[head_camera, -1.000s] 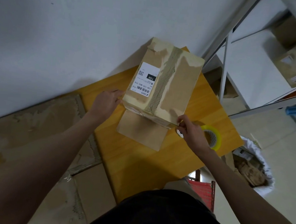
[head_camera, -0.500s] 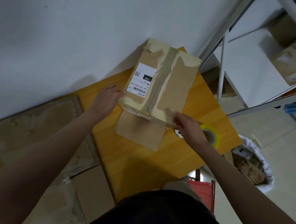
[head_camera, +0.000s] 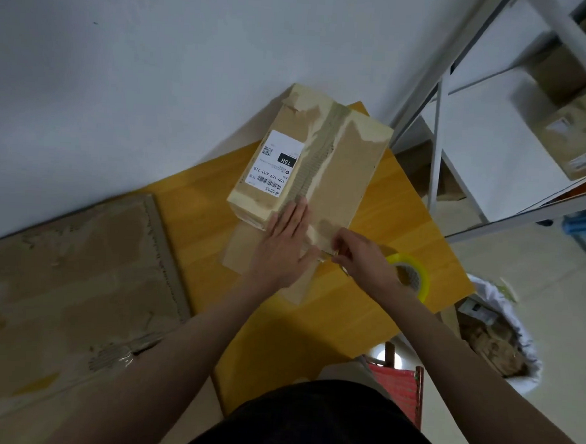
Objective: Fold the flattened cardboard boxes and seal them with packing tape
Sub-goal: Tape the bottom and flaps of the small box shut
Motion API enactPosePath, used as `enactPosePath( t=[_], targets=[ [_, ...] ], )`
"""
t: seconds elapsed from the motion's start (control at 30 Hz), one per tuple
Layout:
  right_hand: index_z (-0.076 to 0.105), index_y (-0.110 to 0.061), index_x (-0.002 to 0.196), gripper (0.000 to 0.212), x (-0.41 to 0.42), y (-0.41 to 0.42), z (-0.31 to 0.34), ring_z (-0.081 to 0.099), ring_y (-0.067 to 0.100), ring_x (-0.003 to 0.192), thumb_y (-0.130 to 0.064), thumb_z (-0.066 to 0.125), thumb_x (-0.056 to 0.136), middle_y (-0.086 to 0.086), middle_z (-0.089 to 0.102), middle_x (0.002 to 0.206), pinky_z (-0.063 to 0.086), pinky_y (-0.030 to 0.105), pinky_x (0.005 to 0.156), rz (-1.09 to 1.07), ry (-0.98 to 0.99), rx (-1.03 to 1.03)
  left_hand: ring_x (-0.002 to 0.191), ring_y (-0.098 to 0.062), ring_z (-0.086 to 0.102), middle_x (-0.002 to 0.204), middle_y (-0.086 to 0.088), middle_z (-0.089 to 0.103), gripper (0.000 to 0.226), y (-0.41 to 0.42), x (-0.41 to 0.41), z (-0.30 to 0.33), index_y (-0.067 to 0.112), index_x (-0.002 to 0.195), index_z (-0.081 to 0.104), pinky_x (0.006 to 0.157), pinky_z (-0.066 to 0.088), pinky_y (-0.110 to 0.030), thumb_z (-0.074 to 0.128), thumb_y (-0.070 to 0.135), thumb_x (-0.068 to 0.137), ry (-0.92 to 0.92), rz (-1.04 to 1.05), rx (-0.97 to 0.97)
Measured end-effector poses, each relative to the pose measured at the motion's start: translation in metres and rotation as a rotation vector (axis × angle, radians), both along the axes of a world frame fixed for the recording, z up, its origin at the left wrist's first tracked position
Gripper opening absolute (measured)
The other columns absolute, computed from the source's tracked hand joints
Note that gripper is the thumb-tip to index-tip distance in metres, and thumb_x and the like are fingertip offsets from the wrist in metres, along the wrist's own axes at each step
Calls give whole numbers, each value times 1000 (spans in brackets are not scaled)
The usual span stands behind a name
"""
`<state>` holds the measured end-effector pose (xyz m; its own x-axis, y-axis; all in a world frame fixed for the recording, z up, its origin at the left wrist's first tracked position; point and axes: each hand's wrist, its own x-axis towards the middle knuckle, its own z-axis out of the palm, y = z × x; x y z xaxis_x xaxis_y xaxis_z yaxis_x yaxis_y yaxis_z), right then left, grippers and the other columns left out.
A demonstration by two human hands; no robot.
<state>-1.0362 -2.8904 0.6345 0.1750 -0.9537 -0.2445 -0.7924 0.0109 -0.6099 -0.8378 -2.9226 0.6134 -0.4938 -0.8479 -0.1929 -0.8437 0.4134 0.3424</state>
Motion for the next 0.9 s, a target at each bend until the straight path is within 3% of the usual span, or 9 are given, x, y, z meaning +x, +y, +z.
enactPosePath(
  t=[0.17, 0.27, 0.37, 0.4, 0.47, 0.57, 0.67, 0.8, 0.9],
  targets=[
    [58, -9, 104, 17, 52, 2, 1, 48, 8, 77, 1, 60, 91, -6, 58, 91, 40, 17, 68, 230, -181, 49, 152, -14, -17, 167, -4, -13, 66, -3, 13, 5, 11, 159, -2, 124, 1, -46, 12, 46, 105, -63, 244, -2],
    [62, -11, 96, 12, 70, -10, 4, 53, 19, 79, -4, 53, 93, 0, 62, 89, 45, 36, 68, 165, -163, -60, 153, -11, -13, 167, 2, -7, 65, 3, 46, 4, 16, 160, 1, 124, 6, -45, 10, 48, 105, -102, 277, -52],
    [68, -9, 110, 21, 57, -45, 8, 57, 28, 105, -5, 54, 94, 6, 68, 109, 47, 39, 89, 105, -29, -310, 153, -13, -13, 167, 2, -8, 70, 6, 63, 2, 16, 160, -1, 125, 3, -45, 17, 54, 104, -102, 328, -26],
    [66, -8, 120, 28, 52, -59, 8, 54, 31, 119, -6, 53, 96, 9, 65, 123, 43, 40, 101, 159, 40, -336, 153, -15, -14, 167, 1, -11, 73, 5, 61, 2, 16, 160, -2, 125, 1, -47, 17, 57, 102, -122, 353, -12],
    [52, -12, 142, 40, 49, -84, 8, 32, 31, 145, -18, 44, 103, 7, 46, 152, 23, 42, 119, 298, 195, -259, 152, -21, -17, 166, -1, -16, 76, 1, 51, 3, 19, 159, -6, 123, -2, -51, 18, 60, 101, -146, 412, 25],
    [23, -22, 158, 52, 48, -106, -5, 2, 28, 154, -35, 29, 108, -1, 12, 167, 3, 48, 124, 442, 368, -176, 152, -23, -17, 165, 2, -19, 75, -4, 39, 1, 26, 159, -8, 122, -1, -54, 16, 64, 99, -164, 461, 21],
    [10, -26, 160, 55, 23, -126, -11, -6, 25, 154, -41, 23, 108, -7, 5, 167, 0, 51, 124, 403, 385, -184, 153, -18, -11, 166, 8, -14, 75, -2, 50, -3, 29, 158, -10, 124, 5, -52, 14, 67, 99, -115, 533, -12],
    [6, -29, 160, 56, -16, -153, -15, -7, 22, 154, -45, 20, 108, -12, 1, 167, 2, 49, 124, 296, 382, -167, 153, -20, -11, 165, 8, -18, 77, -6, 68, -6, 26, 157, -16, 125, 4, -47, 21, 64, 101, -38, 729, 27],
    [9, -21, 160, 59, -16, -163, -16, 4, 28, 154, -38, 30, 108, -5, 1, 167, 14, 47, 124, 213, 201, -101, 154, -23, 2, 166, 2, -15, 81, -18, 64, -2, 18, 159, -11, 123, 19, -47, 41, 46, 103, 264, 889, 80]
  ],
)
